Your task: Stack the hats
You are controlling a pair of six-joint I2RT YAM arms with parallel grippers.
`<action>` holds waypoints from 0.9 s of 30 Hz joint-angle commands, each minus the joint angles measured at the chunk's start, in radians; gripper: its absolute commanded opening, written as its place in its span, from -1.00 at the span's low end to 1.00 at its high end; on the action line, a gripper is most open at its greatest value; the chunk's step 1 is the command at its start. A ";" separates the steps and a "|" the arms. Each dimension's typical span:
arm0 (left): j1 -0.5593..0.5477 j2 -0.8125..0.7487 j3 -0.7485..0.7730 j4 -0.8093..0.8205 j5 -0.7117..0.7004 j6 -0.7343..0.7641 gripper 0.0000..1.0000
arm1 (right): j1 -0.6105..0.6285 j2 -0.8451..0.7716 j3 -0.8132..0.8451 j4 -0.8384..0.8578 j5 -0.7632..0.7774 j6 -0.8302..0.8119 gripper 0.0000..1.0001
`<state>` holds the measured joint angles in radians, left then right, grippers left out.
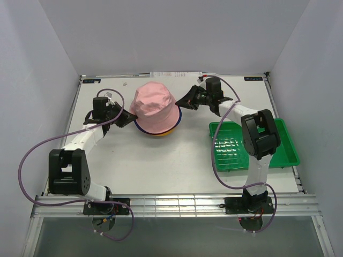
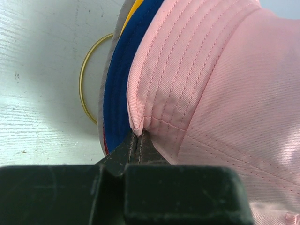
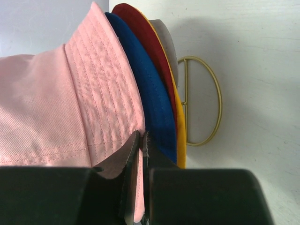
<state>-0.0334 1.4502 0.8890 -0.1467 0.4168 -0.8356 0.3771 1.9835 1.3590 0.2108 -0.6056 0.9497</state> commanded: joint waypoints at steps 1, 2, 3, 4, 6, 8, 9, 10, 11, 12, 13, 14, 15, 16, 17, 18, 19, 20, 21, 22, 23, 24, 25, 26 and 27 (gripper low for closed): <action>0.026 0.035 -0.045 -0.040 -0.059 0.016 -1.00 | -0.014 0.046 0.008 -0.134 0.064 -0.072 -0.84; 0.029 0.036 -0.048 -0.036 -0.055 0.016 -1.00 | -0.015 0.047 0.008 -0.139 0.066 -0.078 -0.84; 0.030 0.038 -0.053 -0.034 -0.055 0.016 -1.00 | -0.015 0.054 0.014 -0.146 0.067 -0.083 -0.84; 0.032 0.036 -0.055 -0.034 -0.052 0.018 -1.00 | -0.017 0.057 0.015 -0.152 0.067 -0.088 -0.84; 0.032 0.032 -0.056 -0.031 -0.047 0.023 -1.00 | -0.017 0.054 0.015 -0.152 0.069 -0.097 -0.84; 0.032 0.026 -0.048 -0.036 -0.046 0.029 -1.00 | -0.017 0.051 0.023 -0.160 0.070 -0.103 -0.84; 0.032 0.026 -0.039 -0.040 -0.044 0.032 -1.00 | -0.017 0.051 0.029 -0.166 0.070 -0.111 -0.84; 0.032 0.026 -0.033 -0.044 -0.039 0.035 -1.00 | -0.017 0.049 0.041 -0.169 0.067 -0.114 -0.84; 0.033 0.026 -0.025 -0.051 -0.033 0.038 -1.00 | -0.017 0.049 0.048 -0.172 0.066 -0.118 -0.84; 0.032 0.021 -0.021 -0.054 -0.030 0.044 -1.00 | -0.017 0.043 0.055 -0.182 0.067 -0.127 -0.84; 0.032 0.018 -0.013 -0.057 -0.026 0.046 -1.00 | -0.017 0.040 0.061 -0.188 0.070 -0.132 -0.84; 0.032 0.015 -0.009 -0.059 -0.026 0.047 -1.00 | -0.017 0.038 0.074 -0.192 0.070 -0.134 -0.84; 0.032 0.013 -0.002 -0.065 -0.027 0.055 -1.00 | -0.015 0.040 0.083 -0.208 0.072 -0.138 -0.84; 0.032 0.015 0.004 -0.076 -0.032 0.058 -1.00 | -0.017 0.040 0.089 -0.209 0.075 -0.149 -0.84; 0.032 0.018 0.004 -0.082 -0.035 0.059 -1.00 | -0.017 0.044 0.097 -0.235 0.084 -0.155 -0.84; 0.032 0.022 0.004 -0.086 -0.039 0.062 -1.00 | -0.017 0.046 0.097 -0.249 0.089 -0.161 -0.84; 0.032 0.030 -0.004 -0.086 -0.039 0.062 -1.00 | -0.017 0.047 0.094 -0.257 0.092 -0.167 -0.84; 0.032 0.035 -0.010 -0.085 -0.039 0.061 -1.00 | -0.017 0.052 0.082 -0.255 0.090 -0.167 -0.84; 0.032 0.038 -0.016 -0.083 -0.038 0.058 -1.00 | -0.018 0.052 0.072 -0.255 0.090 -0.169 -0.84; 0.032 0.042 -0.025 -0.071 -0.036 0.052 -1.00 | -0.018 0.054 0.065 -0.249 0.092 -0.170 -0.84; 0.032 0.044 -0.042 -0.065 -0.032 0.047 -1.00 | -0.018 0.058 0.058 -0.249 0.095 -0.173 -0.84; 0.032 0.047 -0.048 -0.060 -0.032 0.043 -1.00 | -0.020 0.061 0.049 -0.249 0.095 -0.175 -0.84; 0.032 0.049 -0.054 -0.051 -0.032 0.040 -1.00 | -0.020 0.063 0.046 -0.249 0.096 -0.178 -0.84; 0.032 0.058 -0.061 -0.050 -0.030 0.039 -1.00 | -0.023 0.069 0.043 -0.249 0.096 -0.180 -0.84; 0.032 0.062 -0.064 -0.051 -0.029 0.039 -1.00 | -0.023 0.071 0.038 -0.249 0.096 -0.180 -0.84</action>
<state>-0.0158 1.4696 0.8722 -0.1219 0.4694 -0.8207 0.3771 2.0003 1.4395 0.0582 -0.5991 0.8356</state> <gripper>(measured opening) 0.009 0.088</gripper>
